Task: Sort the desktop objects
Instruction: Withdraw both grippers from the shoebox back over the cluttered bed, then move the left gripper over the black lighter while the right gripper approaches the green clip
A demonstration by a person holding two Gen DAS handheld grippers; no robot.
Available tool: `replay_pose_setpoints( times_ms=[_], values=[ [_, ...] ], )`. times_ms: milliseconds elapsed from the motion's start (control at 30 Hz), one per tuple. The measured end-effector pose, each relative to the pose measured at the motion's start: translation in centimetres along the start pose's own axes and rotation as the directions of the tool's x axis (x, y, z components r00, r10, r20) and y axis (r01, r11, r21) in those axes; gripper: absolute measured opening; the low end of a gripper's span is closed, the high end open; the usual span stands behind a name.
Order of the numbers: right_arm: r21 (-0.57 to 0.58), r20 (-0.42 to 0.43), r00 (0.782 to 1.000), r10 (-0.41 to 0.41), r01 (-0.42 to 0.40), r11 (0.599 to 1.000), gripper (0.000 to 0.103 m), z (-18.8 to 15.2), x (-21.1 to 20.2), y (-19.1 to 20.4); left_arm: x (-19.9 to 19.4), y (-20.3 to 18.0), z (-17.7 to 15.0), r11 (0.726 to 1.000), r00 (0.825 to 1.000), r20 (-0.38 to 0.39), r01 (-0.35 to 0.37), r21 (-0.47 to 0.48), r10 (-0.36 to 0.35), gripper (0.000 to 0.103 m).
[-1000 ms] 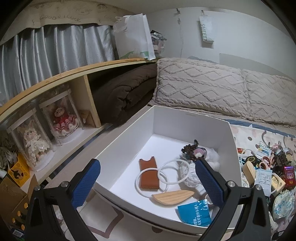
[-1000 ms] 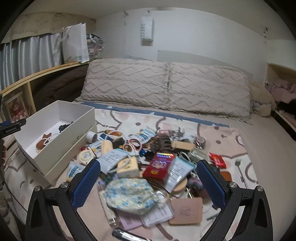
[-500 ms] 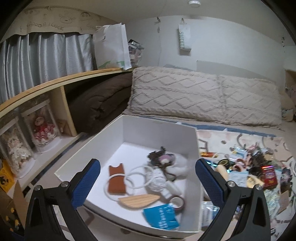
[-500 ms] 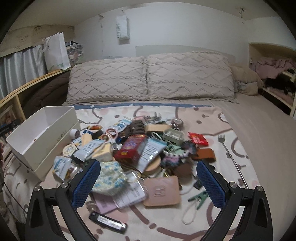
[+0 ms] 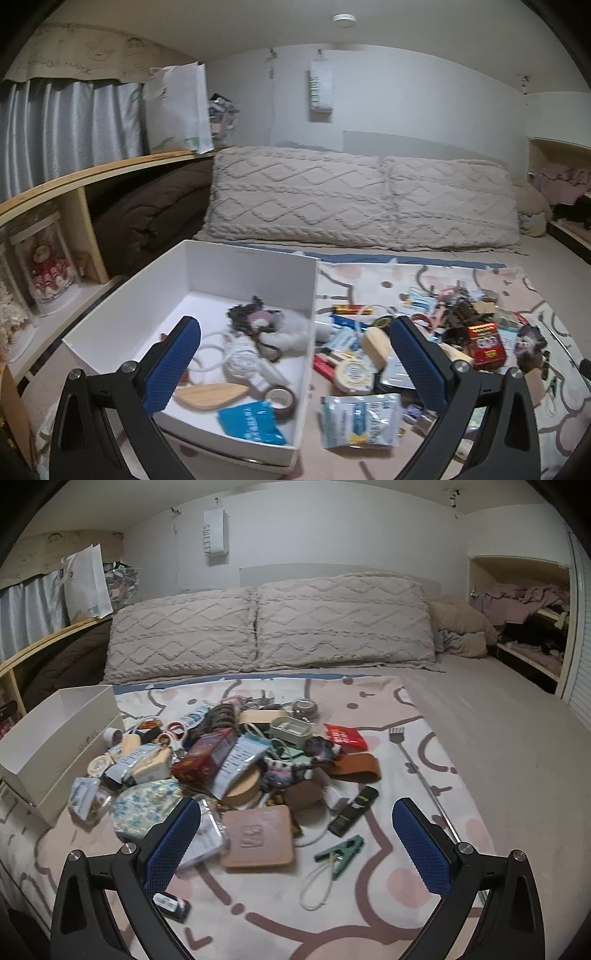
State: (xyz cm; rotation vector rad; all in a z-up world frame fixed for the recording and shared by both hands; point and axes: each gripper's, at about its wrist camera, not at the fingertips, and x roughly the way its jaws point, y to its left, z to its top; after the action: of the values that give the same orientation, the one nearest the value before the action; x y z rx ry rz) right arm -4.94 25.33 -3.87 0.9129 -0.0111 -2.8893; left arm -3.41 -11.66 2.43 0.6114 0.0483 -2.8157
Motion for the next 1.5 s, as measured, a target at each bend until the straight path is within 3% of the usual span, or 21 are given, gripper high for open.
replay_pose_setpoints(
  times_ms=[500,667,867,1367,1500],
  values=[
    [0.046,0.006,1.000,-0.011,0.011,0.999,0.103,-0.8,0.1,-2.2,-1.4,-5.0,-2.4,0.987,0.988,0.009,0.156,0.030,-0.156,0.103],
    [0.055,-0.001,1.000,-0.012,0.012,0.998,0.103,-1.0,0.3,-2.6,-1.1,-6.0,-3.8,0.976,0.976,-0.031,0.217,0.010,-0.217,0.103],
    [0.052,-0.016,0.999,-0.031,0.032,0.998,0.103,-1.5,0.9,-2.8,-0.5,-8.5,-5.7,0.964,0.962,-0.093,0.262,0.052,-0.257,0.103],
    [0.019,-0.148,0.984,-0.098,0.102,0.995,0.103,-3.9,4.0,-3.5,0.1,-14.1,-9.8,0.904,0.869,-0.289,0.426,0.023,-0.402,0.103],
    [0.032,-0.196,0.978,-0.069,0.077,0.997,0.103,-4.4,4.6,-3.7,0.2,-15.5,-10.7,0.890,0.842,-0.329,0.456,0.011,-0.428,0.103]
  ],
)
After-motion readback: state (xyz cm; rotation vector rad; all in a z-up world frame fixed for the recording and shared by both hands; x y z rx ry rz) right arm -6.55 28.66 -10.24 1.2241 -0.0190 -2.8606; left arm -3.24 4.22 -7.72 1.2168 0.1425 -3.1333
